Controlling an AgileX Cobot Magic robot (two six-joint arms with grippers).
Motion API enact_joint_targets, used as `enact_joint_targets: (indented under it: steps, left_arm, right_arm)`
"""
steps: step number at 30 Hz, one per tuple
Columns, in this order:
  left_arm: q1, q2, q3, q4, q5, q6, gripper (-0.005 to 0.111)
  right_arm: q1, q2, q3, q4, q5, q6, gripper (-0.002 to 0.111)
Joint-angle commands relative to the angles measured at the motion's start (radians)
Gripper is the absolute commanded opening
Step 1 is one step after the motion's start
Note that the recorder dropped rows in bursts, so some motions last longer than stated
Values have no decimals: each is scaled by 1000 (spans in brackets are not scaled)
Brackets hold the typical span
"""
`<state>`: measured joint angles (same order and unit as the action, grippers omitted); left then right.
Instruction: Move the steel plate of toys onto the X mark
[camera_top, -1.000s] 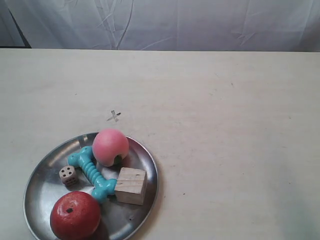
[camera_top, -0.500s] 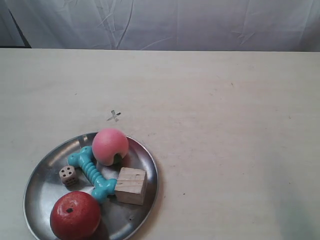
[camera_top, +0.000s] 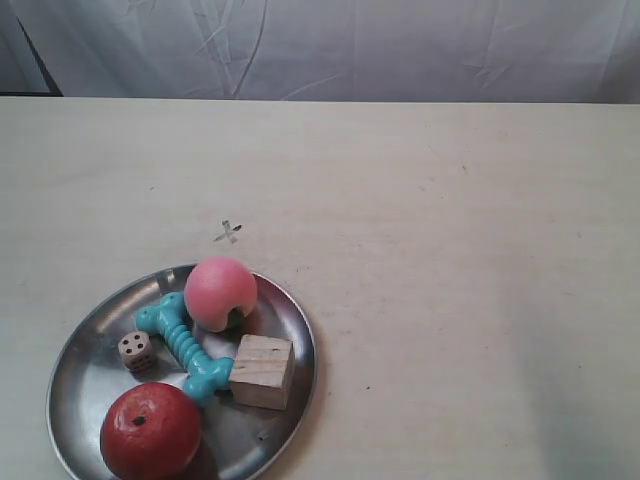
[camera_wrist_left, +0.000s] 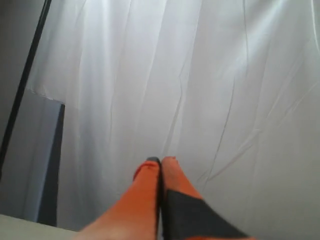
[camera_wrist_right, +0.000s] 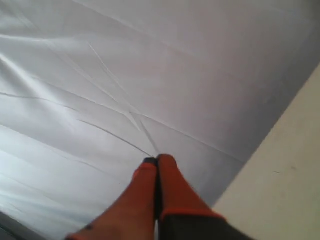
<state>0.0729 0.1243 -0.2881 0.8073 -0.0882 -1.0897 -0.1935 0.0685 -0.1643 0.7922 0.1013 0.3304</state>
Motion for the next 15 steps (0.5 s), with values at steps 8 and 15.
enact_joint_targets:
  steps: [8,15]
  left_arm:
    - [-185,353,-142,-213,530,220,0]
    - [-211,763,-220,-860,693,803,0]
  right_arm:
    - [135,675,-333,-53,366,-584,-1]
    - [206,1214,-555,22,732,-838,-1]
